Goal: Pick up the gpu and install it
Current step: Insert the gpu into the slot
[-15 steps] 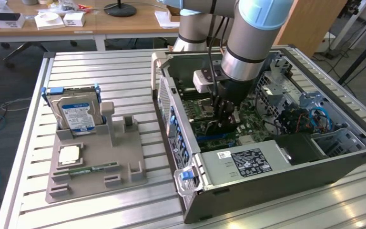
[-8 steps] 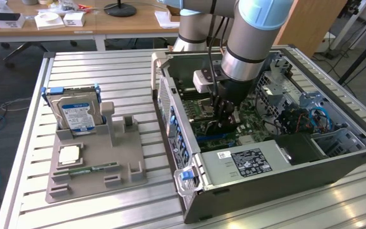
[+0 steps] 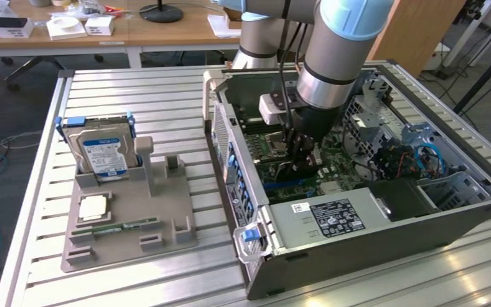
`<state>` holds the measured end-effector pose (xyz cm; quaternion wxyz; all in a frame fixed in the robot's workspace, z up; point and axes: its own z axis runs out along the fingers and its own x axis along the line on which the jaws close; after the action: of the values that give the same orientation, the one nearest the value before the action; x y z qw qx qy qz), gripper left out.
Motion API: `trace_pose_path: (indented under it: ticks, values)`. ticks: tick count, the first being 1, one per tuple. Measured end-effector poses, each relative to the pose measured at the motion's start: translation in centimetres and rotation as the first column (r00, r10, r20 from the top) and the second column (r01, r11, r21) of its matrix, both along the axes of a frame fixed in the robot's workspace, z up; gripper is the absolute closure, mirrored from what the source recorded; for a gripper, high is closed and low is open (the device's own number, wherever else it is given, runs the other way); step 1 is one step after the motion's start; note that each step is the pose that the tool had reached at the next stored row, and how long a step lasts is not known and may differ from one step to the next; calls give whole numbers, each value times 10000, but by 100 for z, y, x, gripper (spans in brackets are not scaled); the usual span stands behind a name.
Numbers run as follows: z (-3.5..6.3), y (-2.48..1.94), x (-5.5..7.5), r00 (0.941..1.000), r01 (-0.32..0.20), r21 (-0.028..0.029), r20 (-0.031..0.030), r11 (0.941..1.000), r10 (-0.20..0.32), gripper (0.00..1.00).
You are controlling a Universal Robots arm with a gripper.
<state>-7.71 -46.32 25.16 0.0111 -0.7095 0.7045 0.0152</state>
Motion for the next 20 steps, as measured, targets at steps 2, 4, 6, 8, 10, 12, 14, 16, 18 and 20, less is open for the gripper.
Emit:
trace_pose_path:
  ticks: [2,4,6,8,10,12,14,16,18,20]
  values:
    - [7,0,0,10000,0,3,3,10000,0,74]
    - [14,0,0,10000,0,-1,0,10000,0,74]
    - [15,0,0,10000,0,1,1,10000,0,74]
    - [17,-2,0,10000,14,-2,-1,10000,-14,74]
    - [17,-3,0,10000,50,-3,-1,10000,-50,74]
    - [16,-4,0,10000,53,-2,0,10000,-53,74]
    - [16,-4,0,10000,54,-1,0,10000,-54,74]
    - [16,-4,0,10000,61,-2,0,10000,-61,74]
    - [16,-4,0,10000,80,-2,0,10000,-80,74]
    - [16,-4,0,9999,102,-2,0,9999,-102,74]
